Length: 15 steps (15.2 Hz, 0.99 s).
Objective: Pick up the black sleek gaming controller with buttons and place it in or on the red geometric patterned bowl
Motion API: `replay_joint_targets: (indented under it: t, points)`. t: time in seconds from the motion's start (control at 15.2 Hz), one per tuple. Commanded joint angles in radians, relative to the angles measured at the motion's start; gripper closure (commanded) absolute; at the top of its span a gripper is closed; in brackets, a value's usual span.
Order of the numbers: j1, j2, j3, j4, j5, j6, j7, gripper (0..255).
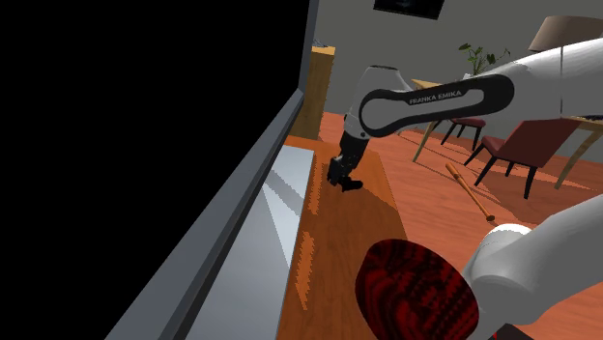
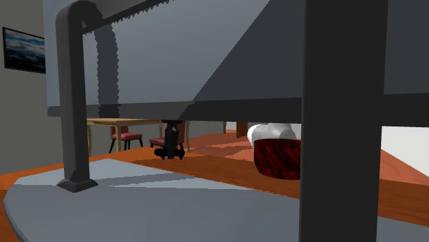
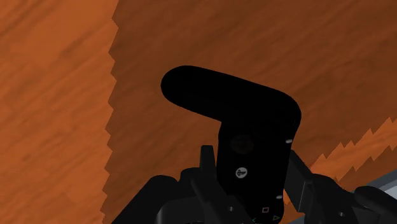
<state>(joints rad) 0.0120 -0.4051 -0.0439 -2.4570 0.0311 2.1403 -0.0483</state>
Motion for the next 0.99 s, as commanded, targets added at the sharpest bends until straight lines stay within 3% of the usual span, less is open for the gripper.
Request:
replay_joint_targets:
  t: [0.0, 0.92]
  points:
    - [0.000, -0.010, 0.001, 0.020, -0.001, -0.030, 0.002, 255]
    - [-0.001, -0.043, 0.003, 0.182, -0.004, -0.225, 0.010, 255]
